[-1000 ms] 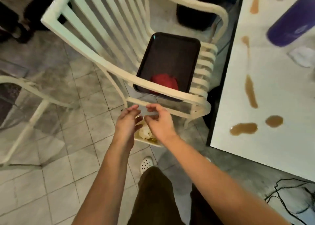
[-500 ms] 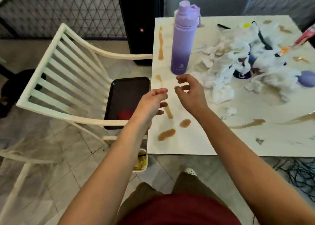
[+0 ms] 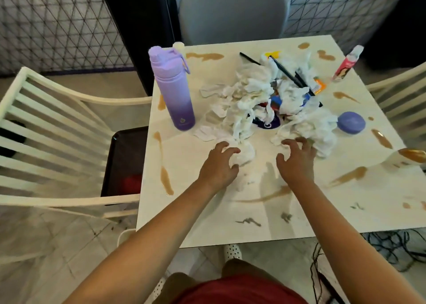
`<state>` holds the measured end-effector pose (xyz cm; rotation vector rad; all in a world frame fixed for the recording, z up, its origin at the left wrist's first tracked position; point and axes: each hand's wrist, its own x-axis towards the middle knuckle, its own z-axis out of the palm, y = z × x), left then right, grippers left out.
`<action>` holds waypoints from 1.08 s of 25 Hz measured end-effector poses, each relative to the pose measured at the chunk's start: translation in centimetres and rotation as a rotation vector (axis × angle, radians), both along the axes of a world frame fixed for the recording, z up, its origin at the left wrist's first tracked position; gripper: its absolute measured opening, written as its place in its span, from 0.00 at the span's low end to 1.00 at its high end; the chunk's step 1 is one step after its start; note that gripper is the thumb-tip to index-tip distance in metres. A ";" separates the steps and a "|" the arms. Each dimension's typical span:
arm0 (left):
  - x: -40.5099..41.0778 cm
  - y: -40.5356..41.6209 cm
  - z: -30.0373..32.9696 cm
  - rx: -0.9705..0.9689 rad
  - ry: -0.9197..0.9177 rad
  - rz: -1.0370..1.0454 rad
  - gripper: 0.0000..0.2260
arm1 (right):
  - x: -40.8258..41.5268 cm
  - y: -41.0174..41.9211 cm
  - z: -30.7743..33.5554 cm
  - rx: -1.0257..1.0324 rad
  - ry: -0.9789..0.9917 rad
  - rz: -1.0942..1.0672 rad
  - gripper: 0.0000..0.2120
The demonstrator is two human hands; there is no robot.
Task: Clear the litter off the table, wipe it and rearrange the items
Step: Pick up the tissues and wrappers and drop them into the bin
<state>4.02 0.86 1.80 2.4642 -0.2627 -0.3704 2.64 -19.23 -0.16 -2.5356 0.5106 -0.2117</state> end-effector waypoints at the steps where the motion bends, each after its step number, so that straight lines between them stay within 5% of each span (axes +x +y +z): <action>1: 0.3 -0.8 -0.7 0.048 -0.026 -0.045 0.20 | 0.5 -1.4 -0.2 -0.058 -0.014 -0.023 0.19; 6: 1.4 -2.9 -3.5 0.219 -0.064 -0.195 0.23 | 3.2 -7.0 -0.7 -0.173 0.122 -0.156 0.29; 11: 2.6 -3.4 -4.9 0.357 0.020 -0.156 0.22 | 5.1 -10.5 -2.2 0.015 0.248 -0.191 0.29; 19: 3.7 -2.2 -6.8 0.076 0.021 0.021 0.13 | 4.9 -11.5 -4.4 0.123 0.163 -0.176 0.17; 27: 2.3 -0.8 -5.5 -0.136 -0.087 0.114 0.11 | 5.0 -11.6 -4.6 0.135 0.124 -0.207 0.15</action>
